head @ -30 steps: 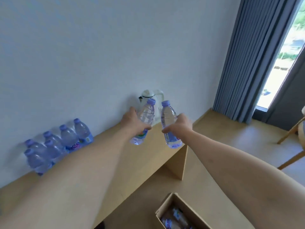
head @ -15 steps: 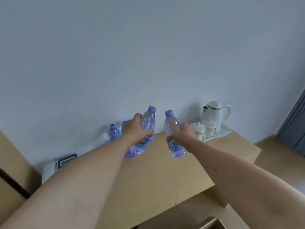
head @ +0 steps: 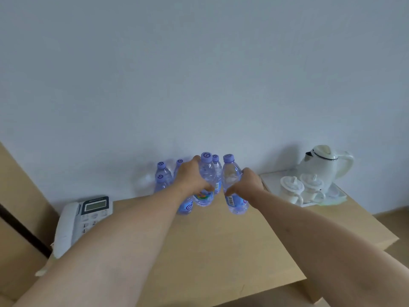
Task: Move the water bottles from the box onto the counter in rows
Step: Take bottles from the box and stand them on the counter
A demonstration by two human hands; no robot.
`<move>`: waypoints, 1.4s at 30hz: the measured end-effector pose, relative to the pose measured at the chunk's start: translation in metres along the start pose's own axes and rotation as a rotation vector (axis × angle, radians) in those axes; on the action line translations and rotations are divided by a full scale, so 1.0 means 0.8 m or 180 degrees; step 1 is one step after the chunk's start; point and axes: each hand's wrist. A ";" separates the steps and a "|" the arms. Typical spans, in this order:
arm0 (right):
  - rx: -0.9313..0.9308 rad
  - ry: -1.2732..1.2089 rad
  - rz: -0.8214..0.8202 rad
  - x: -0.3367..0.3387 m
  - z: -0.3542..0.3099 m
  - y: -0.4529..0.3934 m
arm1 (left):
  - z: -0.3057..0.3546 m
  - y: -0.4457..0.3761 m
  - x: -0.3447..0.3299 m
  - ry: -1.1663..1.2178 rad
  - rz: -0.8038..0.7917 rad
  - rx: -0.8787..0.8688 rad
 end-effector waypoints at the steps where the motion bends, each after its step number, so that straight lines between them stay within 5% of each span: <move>1: 0.0014 0.0025 -0.0052 -0.001 0.005 -0.012 | 0.000 -0.009 -0.008 -0.0068 -0.0052 0.0008; 17: -0.0010 0.0240 -0.0697 -0.060 0.073 -0.129 | -0.022 -0.087 -0.101 -0.0762 -0.0356 0.0146; 42: 0.0125 0.0197 -0.0936 -0.092 0.053 -0.160 | -0.044 -0.105 -0.098 -0.1400 -0.0415 0.0095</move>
Point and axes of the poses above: each hand's wrist, its own y-axis away from the middle knuckle, its own x-axis out of the back of the hand, z = x × y, and after that the axes turned 4 degrees about -y, right-handed
